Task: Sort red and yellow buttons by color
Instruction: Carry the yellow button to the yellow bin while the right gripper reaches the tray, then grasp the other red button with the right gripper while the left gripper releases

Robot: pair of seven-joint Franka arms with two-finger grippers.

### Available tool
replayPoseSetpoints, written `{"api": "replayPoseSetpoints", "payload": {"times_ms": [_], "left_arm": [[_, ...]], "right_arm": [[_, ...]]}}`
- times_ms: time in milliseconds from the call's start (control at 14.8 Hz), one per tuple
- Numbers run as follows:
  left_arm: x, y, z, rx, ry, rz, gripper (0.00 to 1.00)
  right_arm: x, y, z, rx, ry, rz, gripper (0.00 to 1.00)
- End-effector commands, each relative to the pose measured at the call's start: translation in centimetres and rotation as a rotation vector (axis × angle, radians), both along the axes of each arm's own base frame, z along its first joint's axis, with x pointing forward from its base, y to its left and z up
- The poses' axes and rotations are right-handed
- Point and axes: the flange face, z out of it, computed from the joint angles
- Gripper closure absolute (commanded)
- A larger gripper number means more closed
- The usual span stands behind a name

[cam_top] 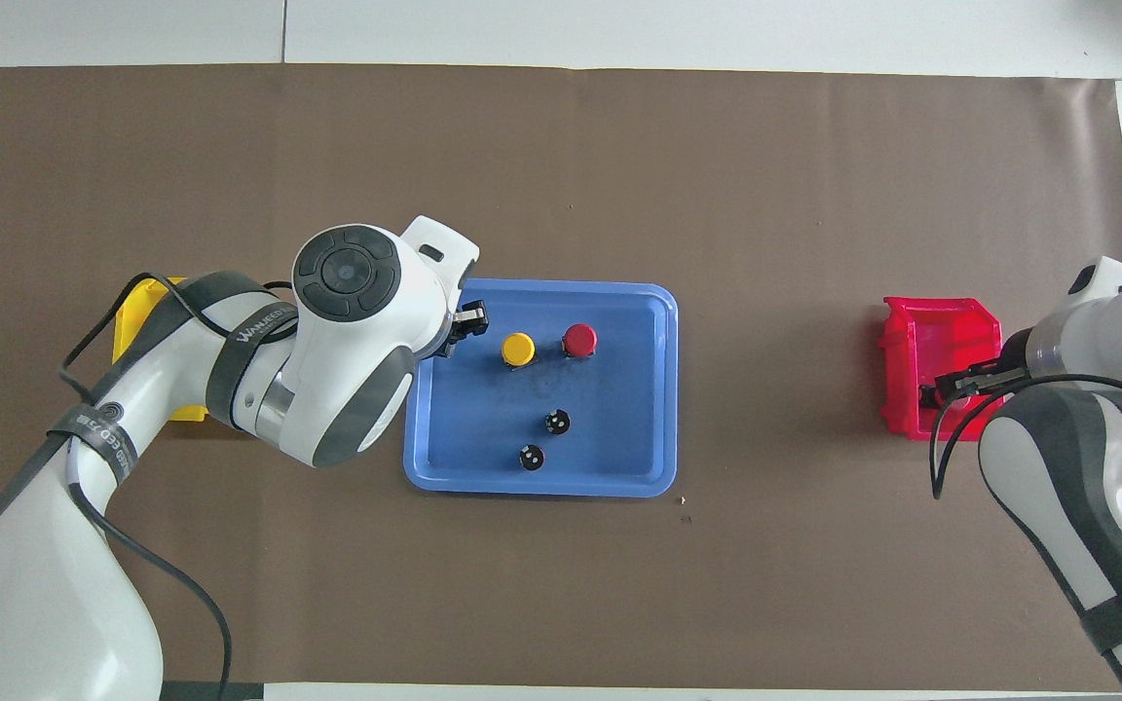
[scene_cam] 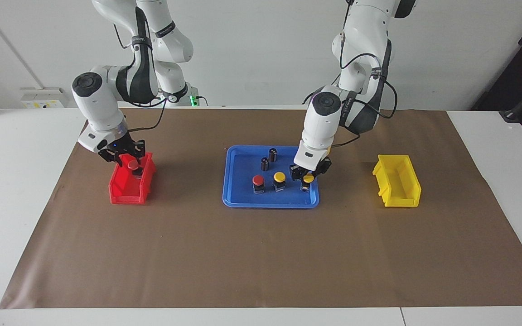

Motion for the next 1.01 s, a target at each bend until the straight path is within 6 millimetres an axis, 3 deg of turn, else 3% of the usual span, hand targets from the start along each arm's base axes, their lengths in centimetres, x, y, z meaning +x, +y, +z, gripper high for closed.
{"api": "replayPoseSetpoints", "payload": {"times_ms": [0, 135, 203, 270, 405, 540, 675, 945], "left_arm": [[0.9, 2.9, 5.1, 0.044, 0.005, -0.042, 0.98], [2.4, 6.4, 6.5, 0.046, 0.012, -0.079, 0.98], [3.5, 9.2, 6.8, 0.047, 0.02, -0.097, 0.98], [4.5, 12.4, 7.1, 0.049, 0.035, -0.141, 0.98], [6.3, 18.4, 7.2, 0.045, 0.051, -0.205, 0.98], [7.4, 22.8, 7.0, 0.038, 0.046, -0.25, 0.98], [8.0, 26.9, 6.9, 0.035, 0.053, -0.304, 0.98], [6.6, 30.6, 4.5, 0.035, 0.026, -0.355, 0.98]], "right_arm": [[4.7, 4.2, 5.0, 0.009, 0.013, -0.052, 0.32], [6.7, 12.0, 6.9, 0.025, -0.039, -0.098, 0.21], [7.3, 16.0, 7.6, 0.067, -0.076, -0.176, 0.04], [7.9, 20.2, 8.2, 0.096, -0.098, -0.239, 0.01], [9.8, 30.4, 7.6, 0.12, -0.115, -0.28, 0.01], [9.7, 37.5, 3.9, 0.09, -0.11, -0.295, 0.02], [8.9, 41.5, 1.3, 0.095, -0.147, -0.299, 0.05], [8.1, 42.1, -1.3, 0.09, -0.147, -0.281, 0.14]]}}
